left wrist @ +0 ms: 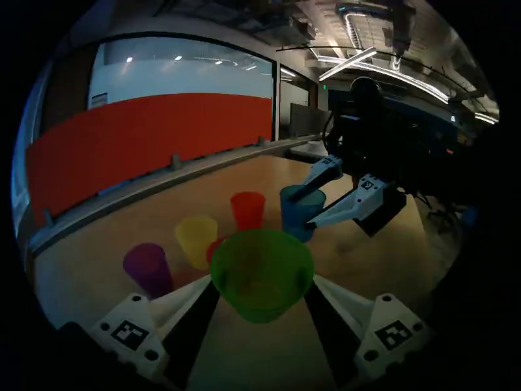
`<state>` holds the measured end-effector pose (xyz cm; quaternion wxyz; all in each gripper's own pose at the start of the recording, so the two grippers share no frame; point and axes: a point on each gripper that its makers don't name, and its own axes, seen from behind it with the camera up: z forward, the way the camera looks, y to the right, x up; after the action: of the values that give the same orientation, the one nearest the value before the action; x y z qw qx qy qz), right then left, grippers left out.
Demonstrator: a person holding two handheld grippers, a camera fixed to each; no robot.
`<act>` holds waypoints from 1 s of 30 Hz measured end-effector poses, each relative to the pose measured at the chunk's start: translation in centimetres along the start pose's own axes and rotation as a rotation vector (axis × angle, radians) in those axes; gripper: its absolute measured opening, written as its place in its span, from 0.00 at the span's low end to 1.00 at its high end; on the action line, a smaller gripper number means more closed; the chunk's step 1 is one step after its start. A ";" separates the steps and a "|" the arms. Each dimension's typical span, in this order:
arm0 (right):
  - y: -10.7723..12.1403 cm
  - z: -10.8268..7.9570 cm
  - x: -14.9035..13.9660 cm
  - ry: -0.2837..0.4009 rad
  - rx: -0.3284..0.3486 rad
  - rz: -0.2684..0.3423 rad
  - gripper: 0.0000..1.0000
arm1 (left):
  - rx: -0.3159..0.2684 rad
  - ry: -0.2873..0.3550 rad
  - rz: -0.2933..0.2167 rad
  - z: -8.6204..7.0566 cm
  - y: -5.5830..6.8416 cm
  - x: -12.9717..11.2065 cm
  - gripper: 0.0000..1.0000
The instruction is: Pour water
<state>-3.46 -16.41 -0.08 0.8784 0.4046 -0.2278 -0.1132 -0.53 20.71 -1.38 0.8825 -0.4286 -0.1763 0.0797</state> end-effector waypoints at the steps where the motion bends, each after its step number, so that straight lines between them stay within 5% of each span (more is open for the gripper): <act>1: 0.0 -0.3 0.4 0.008 -0.004 0.001 0.88 | 0.008 0.010 0.000 -0.3 -0.2 0.4 0.84; 13: -0.3 -3.4 5.2 0.105 -0.031 -0.006 0.88 | 0.062 0.109 0.004 -3.2 -1.2 4.4 0.84; 30: -0.7 -5.6 10.7 0.268 -0.062 -0.019 0.89 | 0.076 0.157 0.014 -4.5 -1.2 6.4 0.85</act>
<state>8.60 -17.28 -0.50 0.9118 0.3912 -0.1009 -0.0734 7.10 18.54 -1.47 0.9087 -0.4009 -0.1007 0.0586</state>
